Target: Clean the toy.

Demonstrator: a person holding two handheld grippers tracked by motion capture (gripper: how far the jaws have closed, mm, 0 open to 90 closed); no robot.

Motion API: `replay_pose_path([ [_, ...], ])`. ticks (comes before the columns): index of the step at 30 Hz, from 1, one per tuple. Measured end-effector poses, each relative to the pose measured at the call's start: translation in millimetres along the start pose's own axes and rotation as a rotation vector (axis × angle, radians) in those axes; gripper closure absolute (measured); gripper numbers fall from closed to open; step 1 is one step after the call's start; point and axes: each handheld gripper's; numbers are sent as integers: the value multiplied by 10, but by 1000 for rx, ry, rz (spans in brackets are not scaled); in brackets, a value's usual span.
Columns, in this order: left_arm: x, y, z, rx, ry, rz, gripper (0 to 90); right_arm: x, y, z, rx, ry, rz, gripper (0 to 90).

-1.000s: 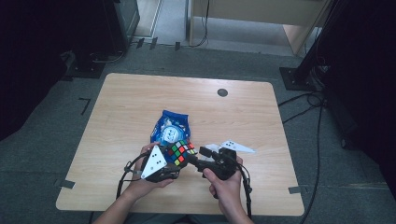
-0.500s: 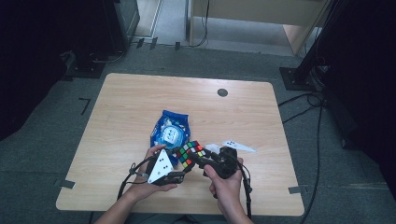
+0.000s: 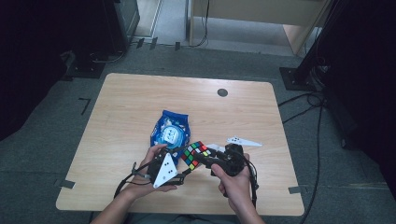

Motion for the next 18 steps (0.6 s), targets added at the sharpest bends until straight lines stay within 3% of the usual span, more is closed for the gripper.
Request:
replay_pose_path([
  [5,-20,71,7,-1,-2,30,214,19,-14,18,10,19,-20,342],
  [11,1,55,38,12,-10,17,199,66,-57,-39,-28,-21,-47,344],
  [16,37,55,80,58,-4,-4,240,38,-58,-57,-51,-38,-40,344],
  [18,56,60,90,72,-7,-12,242,38,-61,-72,-62,-20,-51,343],
])
Point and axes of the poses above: each handheld gripper's, and its own axes: x roughly forward along the jaws, y roughly out of its top, z roughly to its right, and after that the axes turned 14 degrees about -y, right-handed
